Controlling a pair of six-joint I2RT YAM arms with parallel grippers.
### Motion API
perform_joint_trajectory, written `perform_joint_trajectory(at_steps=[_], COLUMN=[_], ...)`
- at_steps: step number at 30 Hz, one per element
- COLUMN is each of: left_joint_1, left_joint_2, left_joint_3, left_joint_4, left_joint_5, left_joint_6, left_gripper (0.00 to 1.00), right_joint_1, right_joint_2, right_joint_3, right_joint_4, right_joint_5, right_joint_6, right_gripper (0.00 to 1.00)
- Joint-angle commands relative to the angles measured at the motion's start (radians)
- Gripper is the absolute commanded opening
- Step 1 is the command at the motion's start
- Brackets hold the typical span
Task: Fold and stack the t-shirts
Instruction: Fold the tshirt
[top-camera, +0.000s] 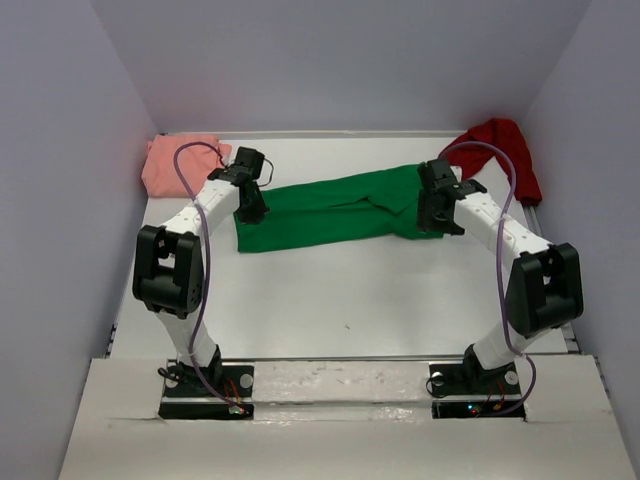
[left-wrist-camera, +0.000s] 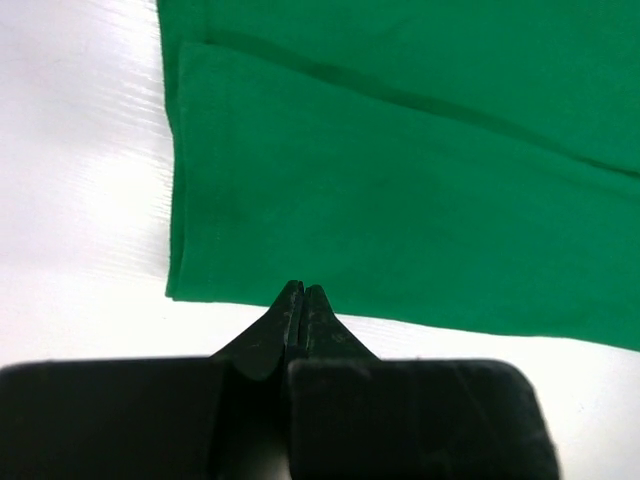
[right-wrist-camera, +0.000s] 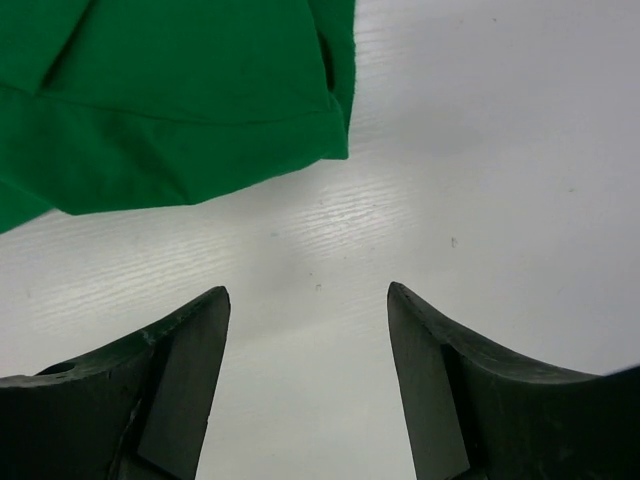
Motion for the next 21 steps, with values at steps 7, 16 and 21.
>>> perform_joint_trajectory(at_steps=[7, 16, 21], left_joint_1=[0.049, 0.059, 0.054], left_joint_2=[0.063, -0.127, -0.182], left_joint_3=[-0.055, -0.163, -0.186], left_joint_4=[-0.026, -0.042, -0.076], left_joint_5=[0.076, -0.055, -0.1], left_joint_6=[0.006, -0.096, -0.11], left_gripper=[0.0, 0.31, 0.31], right_joint_1=[0.002, -0.019, -0.019], right_joint_2=[0.016, -0.007, 0.016], right_joint_3=[-0.02, 0.02, 0.033], right_joint_4=[-0.007, 0.017, 0.02], right_joint_5=[0.079, 0.015, -0.002], right_joint_6=[0.043, -0.007, -0.029], right_gripper=[0.67, 0.68, 0.68])
